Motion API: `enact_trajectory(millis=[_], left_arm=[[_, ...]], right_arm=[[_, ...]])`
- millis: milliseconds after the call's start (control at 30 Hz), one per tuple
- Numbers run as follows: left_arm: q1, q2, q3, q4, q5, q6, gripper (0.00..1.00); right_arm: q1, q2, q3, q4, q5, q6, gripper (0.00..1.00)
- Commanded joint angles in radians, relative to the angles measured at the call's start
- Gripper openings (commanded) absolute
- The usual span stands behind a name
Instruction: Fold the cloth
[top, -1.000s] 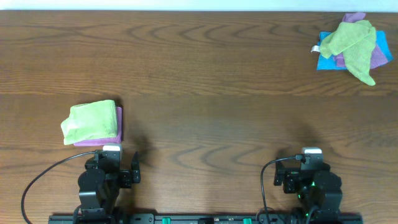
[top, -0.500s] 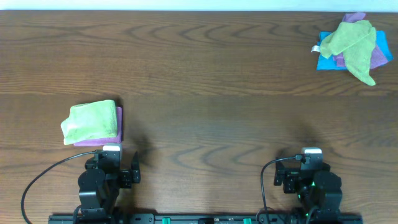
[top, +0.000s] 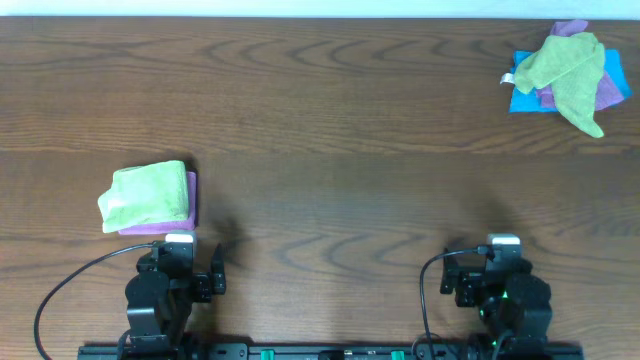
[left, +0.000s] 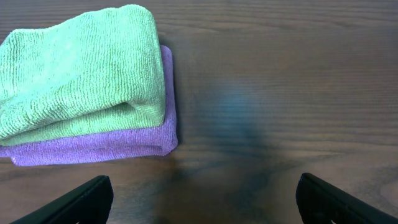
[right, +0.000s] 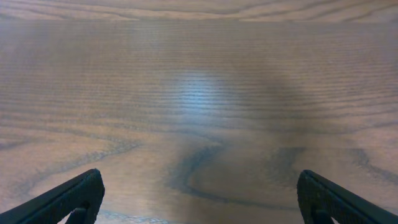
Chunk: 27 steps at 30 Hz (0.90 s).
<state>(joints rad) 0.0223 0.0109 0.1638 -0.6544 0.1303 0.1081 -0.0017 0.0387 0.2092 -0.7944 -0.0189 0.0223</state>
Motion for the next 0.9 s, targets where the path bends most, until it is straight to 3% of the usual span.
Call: enact_trajectory(millis=[0, 633, 867], left_arm=[[-0.005, -0.007, -0.004, -0.011, -0.004, -0.004, 0.95], [-0.005, -0.007, -0.004, -0.011, -0.004, -0.004, 0.95], [-0.005, -0.007, -0.004, -0.011, -0.004, -0.004, 0.95]], right_arm=[[-0.015, 0.094, 0.073, 0.034, 0.006, 0.068, 0.99], [-0.203, 1.005, 0.783, 0.114, 0.133, 0.105, 0.99], [-0.293, 1.251, 0.933, 0.118, 0.119, 0.12, 0.99]])
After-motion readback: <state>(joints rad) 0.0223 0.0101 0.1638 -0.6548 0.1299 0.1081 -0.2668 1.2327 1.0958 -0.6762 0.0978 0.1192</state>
